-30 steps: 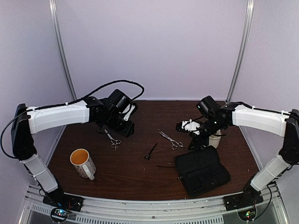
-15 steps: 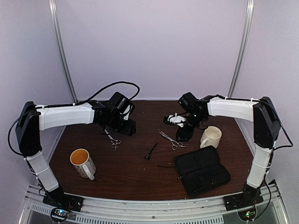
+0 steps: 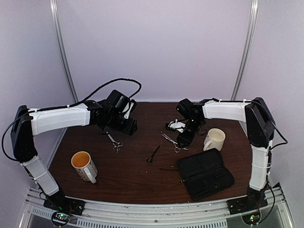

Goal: Sort the hair-cutting tools

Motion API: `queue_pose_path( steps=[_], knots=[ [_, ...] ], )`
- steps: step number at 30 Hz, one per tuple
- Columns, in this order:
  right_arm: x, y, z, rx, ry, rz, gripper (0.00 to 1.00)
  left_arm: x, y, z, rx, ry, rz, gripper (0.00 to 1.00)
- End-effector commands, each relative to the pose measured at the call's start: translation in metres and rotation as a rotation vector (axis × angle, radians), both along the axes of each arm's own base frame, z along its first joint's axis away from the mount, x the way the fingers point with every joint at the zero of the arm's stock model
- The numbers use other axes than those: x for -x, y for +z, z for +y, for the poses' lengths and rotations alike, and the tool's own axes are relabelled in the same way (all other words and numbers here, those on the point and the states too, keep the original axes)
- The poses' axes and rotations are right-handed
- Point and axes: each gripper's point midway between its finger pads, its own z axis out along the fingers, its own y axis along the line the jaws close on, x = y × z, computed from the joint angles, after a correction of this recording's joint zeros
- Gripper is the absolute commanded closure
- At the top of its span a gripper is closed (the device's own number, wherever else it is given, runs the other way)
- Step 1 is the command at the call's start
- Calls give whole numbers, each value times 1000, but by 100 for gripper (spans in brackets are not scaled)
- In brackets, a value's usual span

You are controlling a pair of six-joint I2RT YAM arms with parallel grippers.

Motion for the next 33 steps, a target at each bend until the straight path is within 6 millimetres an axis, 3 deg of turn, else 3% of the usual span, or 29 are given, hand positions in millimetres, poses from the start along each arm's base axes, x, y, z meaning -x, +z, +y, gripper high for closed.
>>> queue_pose_path(
  steps=[1, 12, 25, 33],
  knots=[
    [-1, 0, 2, 12, -47, 29, 52, -6, 12, -7, 22, -31, -45, 45],
    [1, -21, 4, 79, -51, 57, 48, -3, -1, -5, 8, -32, -21, 46],
    [-9, -37, 1, 137, -67, 29, 51, 1, -6, -4, 14, -32, -10, 45],
    [-15, -33, 1, 194, -18, -72, 54, 2, -8, -11, 42, -59, -3, 46]
  ],
)
